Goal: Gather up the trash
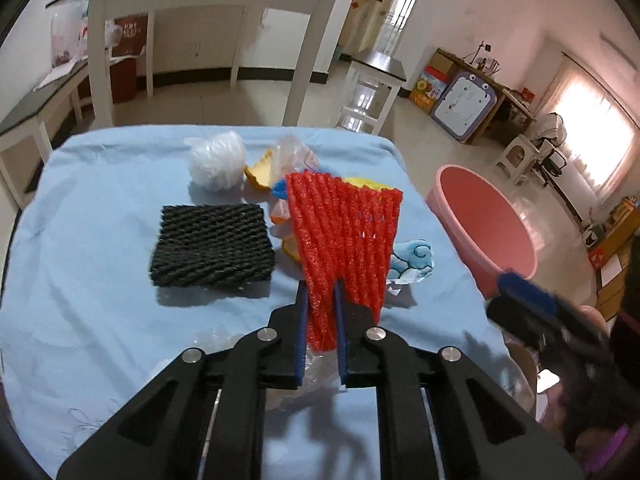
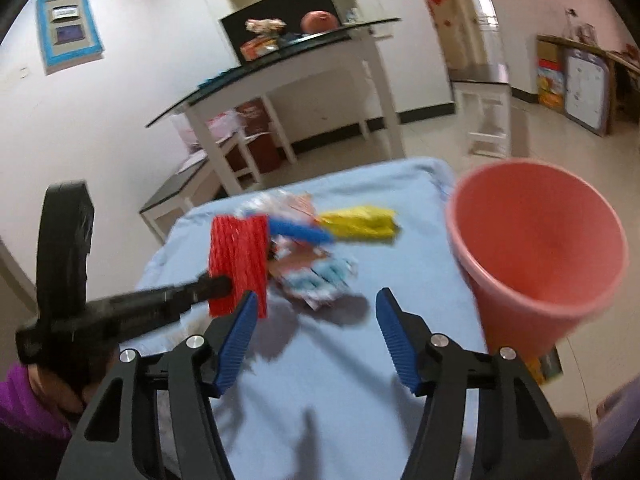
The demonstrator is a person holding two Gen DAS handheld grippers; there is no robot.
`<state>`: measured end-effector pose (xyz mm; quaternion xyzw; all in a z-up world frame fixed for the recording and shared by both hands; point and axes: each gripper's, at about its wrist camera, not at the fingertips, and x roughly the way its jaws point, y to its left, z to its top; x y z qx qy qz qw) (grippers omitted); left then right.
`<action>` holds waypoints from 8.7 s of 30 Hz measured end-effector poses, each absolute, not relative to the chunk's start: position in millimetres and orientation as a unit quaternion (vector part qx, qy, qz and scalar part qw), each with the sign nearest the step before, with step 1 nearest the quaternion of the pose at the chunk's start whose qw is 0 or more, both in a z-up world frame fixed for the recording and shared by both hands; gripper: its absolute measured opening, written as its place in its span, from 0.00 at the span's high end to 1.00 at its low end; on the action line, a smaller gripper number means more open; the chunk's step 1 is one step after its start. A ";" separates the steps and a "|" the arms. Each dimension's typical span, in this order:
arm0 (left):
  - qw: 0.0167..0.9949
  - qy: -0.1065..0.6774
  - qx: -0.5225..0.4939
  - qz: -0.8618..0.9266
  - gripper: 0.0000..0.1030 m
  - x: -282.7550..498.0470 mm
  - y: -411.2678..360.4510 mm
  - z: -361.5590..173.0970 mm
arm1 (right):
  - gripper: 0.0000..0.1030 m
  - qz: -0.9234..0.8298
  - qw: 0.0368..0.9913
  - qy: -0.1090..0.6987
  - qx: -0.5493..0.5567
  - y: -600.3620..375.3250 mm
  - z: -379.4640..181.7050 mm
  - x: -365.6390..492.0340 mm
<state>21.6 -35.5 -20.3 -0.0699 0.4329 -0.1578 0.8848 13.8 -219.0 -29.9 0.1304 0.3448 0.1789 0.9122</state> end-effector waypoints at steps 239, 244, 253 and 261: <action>0.875 0.470 -0.105 -0.049 0.67 64.7 44.0 -52.0 | 0.54 0.118 0.898 0.386 0.174 -271.4 -58.2 34.3; 0.870 0.480 -0.099 -0.047 0.67 71.4 39.9 -63.1 | 0.54 0.118 0.897 0.391 0.169 -268.6 -61.4 40.8; 0.878 0.469 -0.084 -0.044 0.90 70.0 40.5 -67.2 | 0.53 0.125 0.894 0.397 0.165 -264.2 -67.2 42.7; 0.891 0.439 -0.105 -0.043 0.95 57.5 51.9 -45.6 | 0.53 0.124 0.893 0.404 0.156 -256.8 -71.1 50.6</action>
